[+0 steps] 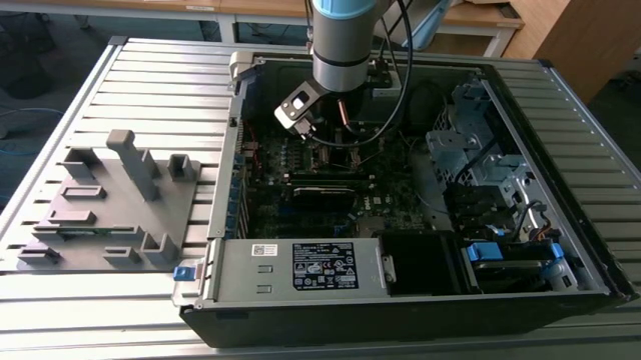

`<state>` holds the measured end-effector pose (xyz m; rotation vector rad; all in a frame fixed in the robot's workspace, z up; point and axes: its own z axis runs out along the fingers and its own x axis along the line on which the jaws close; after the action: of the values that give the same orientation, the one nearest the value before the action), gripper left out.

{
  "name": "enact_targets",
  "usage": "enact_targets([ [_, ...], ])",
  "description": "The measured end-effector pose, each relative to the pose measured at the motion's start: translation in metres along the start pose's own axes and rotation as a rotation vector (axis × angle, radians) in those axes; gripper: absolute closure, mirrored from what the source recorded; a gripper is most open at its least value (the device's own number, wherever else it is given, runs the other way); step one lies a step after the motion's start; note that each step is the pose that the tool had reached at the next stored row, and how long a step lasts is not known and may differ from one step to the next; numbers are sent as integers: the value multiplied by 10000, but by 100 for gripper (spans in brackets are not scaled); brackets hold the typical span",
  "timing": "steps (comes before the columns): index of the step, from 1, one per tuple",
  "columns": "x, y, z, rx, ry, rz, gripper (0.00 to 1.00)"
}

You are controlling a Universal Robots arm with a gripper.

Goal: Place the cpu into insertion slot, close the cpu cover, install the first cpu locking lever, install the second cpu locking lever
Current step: 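Place the cpu into insertion slot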

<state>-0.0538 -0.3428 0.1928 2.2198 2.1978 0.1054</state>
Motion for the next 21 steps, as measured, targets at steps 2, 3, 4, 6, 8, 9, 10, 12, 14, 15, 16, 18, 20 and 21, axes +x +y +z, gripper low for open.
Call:
enact_targets([
  [2,0,0,-6,0,2,0,46],
  [3,1,1,-13,0,1,0,46],
  [4,1,1,-16,0,2,0,46],
  [6,1,1,-16,-1,3,0,46],
  [8,0,1,-16,0,0,0,46],
  [9,0,3,-16,1,-2,0,46],
  [10,0,3,-15,1,-2,0,46],
  [12,0,3,-14,0,-1,1,46],
  [14,0,4,-14,0,-1,0,46],
  [15,1,4,-13,0,0,0,46],
  [16,1,6,-12,0,1,-1,46],
  [18,2,6,-12,0,1,-1,46],
  [20,2,6,-8,-1,2,0,46],
  [21,2,6,-5,-1,1,0,46],
])
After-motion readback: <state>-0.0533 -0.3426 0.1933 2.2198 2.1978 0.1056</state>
